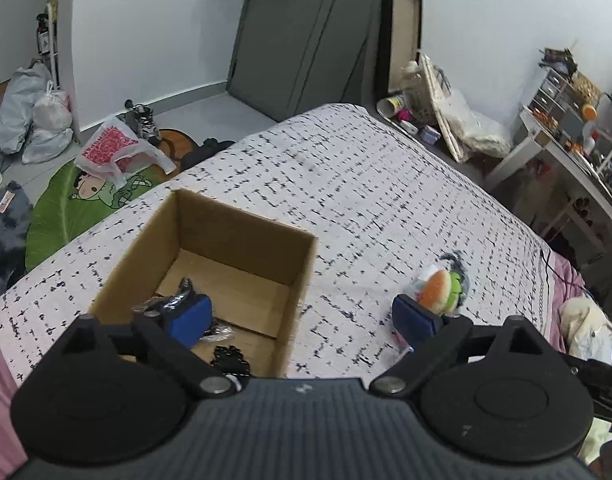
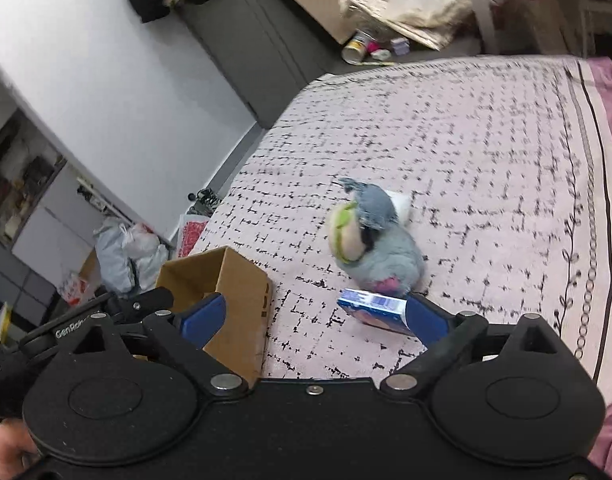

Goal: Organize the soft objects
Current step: 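Grasp the burger plush with the left tool while the right tool grasps the Vinda tissue pack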

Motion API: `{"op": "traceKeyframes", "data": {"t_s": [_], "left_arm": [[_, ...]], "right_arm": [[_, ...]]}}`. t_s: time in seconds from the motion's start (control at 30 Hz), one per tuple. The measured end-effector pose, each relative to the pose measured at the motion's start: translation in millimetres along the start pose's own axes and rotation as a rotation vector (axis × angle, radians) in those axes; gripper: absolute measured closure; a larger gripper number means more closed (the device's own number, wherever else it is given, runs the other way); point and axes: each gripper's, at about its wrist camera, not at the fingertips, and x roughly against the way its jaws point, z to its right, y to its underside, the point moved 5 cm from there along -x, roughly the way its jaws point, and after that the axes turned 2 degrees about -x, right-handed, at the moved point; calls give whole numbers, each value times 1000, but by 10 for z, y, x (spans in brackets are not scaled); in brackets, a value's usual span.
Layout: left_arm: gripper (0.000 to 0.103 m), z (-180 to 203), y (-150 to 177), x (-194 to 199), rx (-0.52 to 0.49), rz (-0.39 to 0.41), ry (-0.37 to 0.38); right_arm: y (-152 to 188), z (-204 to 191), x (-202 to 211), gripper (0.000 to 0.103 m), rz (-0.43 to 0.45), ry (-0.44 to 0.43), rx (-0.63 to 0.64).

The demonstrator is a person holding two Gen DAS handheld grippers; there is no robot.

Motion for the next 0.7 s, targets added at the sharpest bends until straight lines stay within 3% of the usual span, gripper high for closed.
{"op": "traceKeyframes", "data": {"t_s": [0.47, 0.7], "left_arm": [[7, 609, 101, -288, -60, -60, 22], [8, 839, 222, -472, -67, -86, 26]], "right_arm": [[-8, 629, -112, 7, -48, -28, -283], [-28, 867, -173, 17, -46, -16, -360]]}}
